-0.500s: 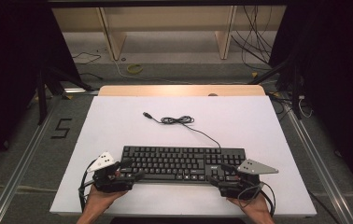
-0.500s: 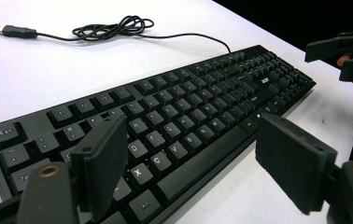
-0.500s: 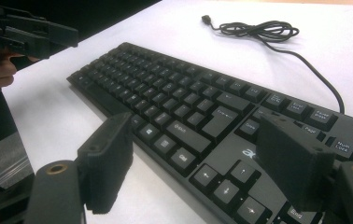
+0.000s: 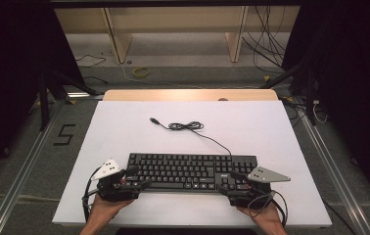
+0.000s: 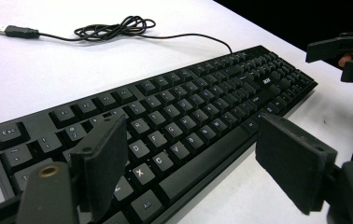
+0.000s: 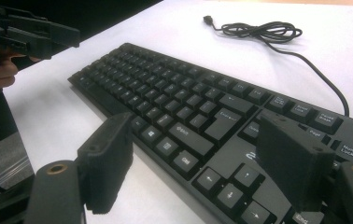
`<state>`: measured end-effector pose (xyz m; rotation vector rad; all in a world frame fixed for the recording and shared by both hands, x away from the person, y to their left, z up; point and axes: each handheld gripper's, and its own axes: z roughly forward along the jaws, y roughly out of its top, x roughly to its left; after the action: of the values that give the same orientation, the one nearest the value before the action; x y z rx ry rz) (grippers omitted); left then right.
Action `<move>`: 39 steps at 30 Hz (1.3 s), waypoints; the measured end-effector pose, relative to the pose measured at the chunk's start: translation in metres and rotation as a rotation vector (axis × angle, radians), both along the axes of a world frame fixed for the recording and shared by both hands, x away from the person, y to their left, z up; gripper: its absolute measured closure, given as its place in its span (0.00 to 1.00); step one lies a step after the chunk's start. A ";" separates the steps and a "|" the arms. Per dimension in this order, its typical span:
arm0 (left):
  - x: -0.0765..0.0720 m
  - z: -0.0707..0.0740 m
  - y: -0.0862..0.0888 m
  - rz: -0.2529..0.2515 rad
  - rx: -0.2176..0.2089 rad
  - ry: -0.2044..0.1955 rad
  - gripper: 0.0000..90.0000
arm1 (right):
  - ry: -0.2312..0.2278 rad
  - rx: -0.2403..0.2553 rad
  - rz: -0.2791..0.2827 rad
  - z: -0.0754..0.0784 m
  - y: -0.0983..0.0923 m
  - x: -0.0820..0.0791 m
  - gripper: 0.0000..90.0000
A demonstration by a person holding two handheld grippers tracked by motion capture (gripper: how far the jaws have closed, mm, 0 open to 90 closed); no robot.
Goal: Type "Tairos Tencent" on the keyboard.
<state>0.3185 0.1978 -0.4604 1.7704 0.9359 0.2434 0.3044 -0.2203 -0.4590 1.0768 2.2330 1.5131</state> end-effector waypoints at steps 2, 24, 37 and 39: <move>0.000 0.000 0.000 0.002 -0.001 0.001 0.28 | 0.003 0.001 0.001 0.000 0.001 0.001 0.32; 0.004 -0.001 0.011 0.066 -0.001 0.030 0.29 | 0.005 -0.037 0.073 0.007 0.046 0.025 0.32; 0.005 -0.003 0.019 0.110 0.043 0.047 0.31 | 0.022 -0.035 0.120 0.011 0.081 0.045 0.35; 0.006 -0.003 0.021 0.124 0.052 0.057 0.33 | 0.029 -0.035 0.125 0.011 0.086 0.048 0.37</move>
<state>0.3241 0.2184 -0.4638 1.7765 1.0912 0.3004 0.3525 -0.1338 -0.4480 0.9717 2.3776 1.5097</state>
